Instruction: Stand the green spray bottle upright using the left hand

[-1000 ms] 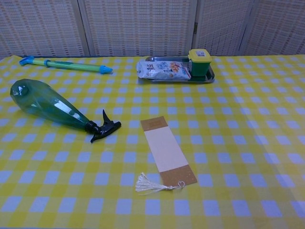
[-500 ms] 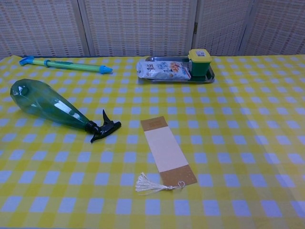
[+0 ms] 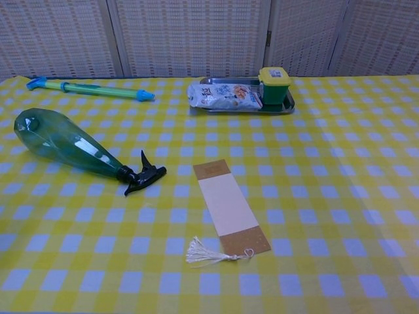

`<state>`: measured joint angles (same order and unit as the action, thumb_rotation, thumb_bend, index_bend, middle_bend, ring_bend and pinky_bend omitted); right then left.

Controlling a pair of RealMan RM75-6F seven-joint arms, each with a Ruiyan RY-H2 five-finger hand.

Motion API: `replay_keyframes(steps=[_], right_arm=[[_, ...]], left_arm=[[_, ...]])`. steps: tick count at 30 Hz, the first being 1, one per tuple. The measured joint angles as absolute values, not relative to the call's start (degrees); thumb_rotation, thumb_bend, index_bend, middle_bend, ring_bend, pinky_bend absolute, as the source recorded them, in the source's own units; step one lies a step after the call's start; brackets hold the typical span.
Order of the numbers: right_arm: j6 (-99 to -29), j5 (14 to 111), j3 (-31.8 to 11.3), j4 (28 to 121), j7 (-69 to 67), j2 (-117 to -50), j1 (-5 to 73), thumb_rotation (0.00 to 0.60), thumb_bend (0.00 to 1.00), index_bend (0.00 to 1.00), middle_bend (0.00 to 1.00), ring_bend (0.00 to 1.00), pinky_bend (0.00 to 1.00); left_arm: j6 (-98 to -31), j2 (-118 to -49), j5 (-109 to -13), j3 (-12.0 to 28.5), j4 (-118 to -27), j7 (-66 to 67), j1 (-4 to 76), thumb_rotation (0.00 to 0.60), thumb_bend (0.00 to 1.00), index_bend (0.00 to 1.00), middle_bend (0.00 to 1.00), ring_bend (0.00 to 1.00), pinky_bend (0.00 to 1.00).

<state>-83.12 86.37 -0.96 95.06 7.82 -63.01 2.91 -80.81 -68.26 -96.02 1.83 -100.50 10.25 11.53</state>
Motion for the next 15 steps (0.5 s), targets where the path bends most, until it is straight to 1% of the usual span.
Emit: replay_keyframes(steps=[2, 4, 5, 10, 15], right_arm=[[-83.2, 86.5, -1.0, 95.1, 7.5, -62.9, 2.9, 0.600, 0.20, 0.00, 0.00, 0.00, 0.00], [-83.6, 86.7, -1.0, 95.2, 6.7, -62.7, 2.8, 0.600, 0.20, 0.00, 0.00, 0.00, 0.00], [-83.9, 86.8, -1.1, 95.2, 6.2, -62.6, 2.7, 0.600, 0.20, 0.00, 0.00, 0.00, 0.00], [-87.8, 87.5, -2.0, 95.1, 1.6, -61.4, 1.6, 0.600, 0.20, 0.00, 0.00, 0.00, 0.00], [-93.2, 89.2, -2.8, 94.4, -4.8, -60.0, -0.1, 0.600, 0.20, 0.00, 0.00, 0.00, 0.00]], left_arm=[[-78.8, -68.9, -95.5, 2.5, -101.1, 12.8, 12.9, 0.600, 0.24, 0.36, 1.00, 1.00, 1.00], [-76.7, -69.2, -94.5, 3.0, -101.8, 15.1, 14.0, 0.600, 0.24, 0.31, 1.00, 1.00, 1.00], [-75.1, -69.3, -93.4, 3.4, -102.3, 16.7, 14.8, 0.600, 0.24, 0.31, 1.00, 1.00, 1.00], [-70.4, -71.3, -88.6, 5.9, -103.6, 21.8, 18.7, 0.600, 0.24, 0.36, 1.00, 1.00, 1.00], [-67.7, -75.2, -86.3, 7.3, -101.5, 24.5, 21.8, 0.600, 0.24, 0.39, 1.00, 1.00, 1.00]])
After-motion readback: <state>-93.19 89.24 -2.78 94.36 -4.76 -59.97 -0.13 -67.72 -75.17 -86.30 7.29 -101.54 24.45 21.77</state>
